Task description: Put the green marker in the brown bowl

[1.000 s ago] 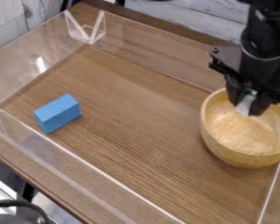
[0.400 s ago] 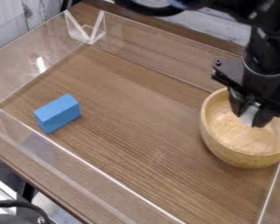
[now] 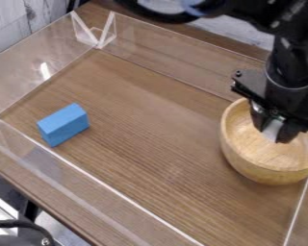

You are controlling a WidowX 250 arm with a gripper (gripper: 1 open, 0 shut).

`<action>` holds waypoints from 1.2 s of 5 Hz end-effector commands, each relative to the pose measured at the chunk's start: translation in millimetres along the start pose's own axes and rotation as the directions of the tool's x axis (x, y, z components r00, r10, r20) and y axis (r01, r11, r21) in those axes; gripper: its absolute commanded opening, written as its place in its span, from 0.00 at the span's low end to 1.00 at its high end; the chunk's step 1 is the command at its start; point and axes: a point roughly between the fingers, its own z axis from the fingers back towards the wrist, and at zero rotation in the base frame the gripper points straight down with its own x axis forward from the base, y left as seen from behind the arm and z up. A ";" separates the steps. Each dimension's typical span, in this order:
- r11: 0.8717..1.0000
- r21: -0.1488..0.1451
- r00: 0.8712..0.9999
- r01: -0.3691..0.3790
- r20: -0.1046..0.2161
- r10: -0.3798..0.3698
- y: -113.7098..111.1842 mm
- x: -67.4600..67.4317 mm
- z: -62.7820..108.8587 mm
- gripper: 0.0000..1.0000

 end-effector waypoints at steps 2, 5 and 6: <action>1.000 -0.014 0.999 0.002 0.039 -0.001 -3.7 3.4 5.5 0.00; 1.000 -0.010 0.999 -0.004 0.031 0.004 -3.2 -3.3 -2.4 0.00; 1.000 -0.007 0.999 -0.012 0.030 0.013 -2.0 -5.0 -5.3 0.00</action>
